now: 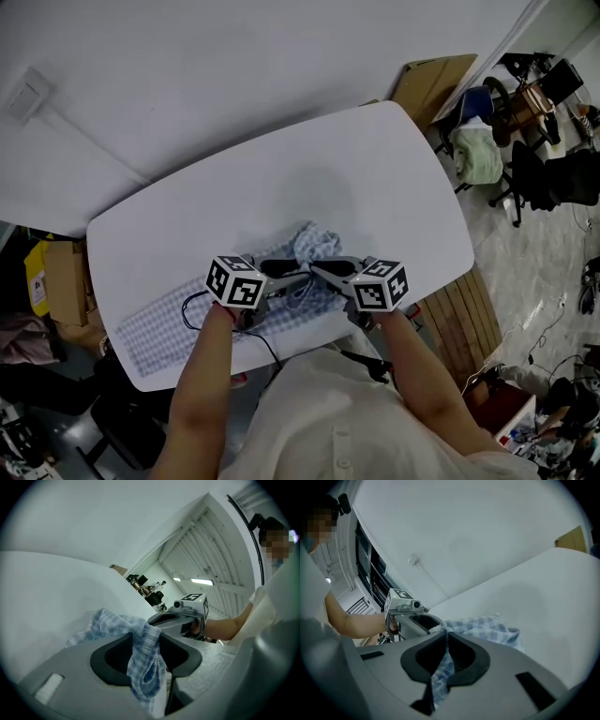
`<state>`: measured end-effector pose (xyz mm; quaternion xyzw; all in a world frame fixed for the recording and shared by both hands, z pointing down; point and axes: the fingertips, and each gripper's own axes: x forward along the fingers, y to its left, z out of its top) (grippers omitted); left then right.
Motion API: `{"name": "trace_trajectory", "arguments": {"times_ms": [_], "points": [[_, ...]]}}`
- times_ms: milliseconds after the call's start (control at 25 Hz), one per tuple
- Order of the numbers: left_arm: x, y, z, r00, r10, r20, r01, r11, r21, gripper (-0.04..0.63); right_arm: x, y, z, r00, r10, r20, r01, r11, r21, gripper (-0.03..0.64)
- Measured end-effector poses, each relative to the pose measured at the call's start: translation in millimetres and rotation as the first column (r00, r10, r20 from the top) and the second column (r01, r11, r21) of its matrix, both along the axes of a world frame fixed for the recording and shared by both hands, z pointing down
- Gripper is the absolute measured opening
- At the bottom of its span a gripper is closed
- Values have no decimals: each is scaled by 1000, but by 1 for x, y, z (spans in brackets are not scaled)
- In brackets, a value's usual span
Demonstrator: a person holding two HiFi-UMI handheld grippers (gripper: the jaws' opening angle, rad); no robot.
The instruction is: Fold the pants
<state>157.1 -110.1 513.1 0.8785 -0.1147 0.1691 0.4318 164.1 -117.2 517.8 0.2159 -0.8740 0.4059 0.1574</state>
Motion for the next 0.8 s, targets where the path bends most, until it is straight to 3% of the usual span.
{"name": "trace_trajectory", "arguments": {"times_ms": [120,320,480,600,800], "points": [[-3,-5,1,999,-41,10,41,999,-12,172,2,-1,-2,1000,12,20,-12,1000,-10,31],[-30,-15,21,981,-161,110,172,981,-94,173,-2,-2,2,1000,-1,20,1,1000,-14,31],[-42,-11,20,976,-202,82,211,968,-135,195,-13,4,4,999,-27,34,28,999,-32,57],[-41,-5,25,976,-202,80,211,969,-130,212,-16,9,5,998,-34,50,36,998,-58,107],[-44,-5,40,949,-234,213,253,965,-69,319,-3,4,-2,996,29,82,-22,996,-89,121]]}}
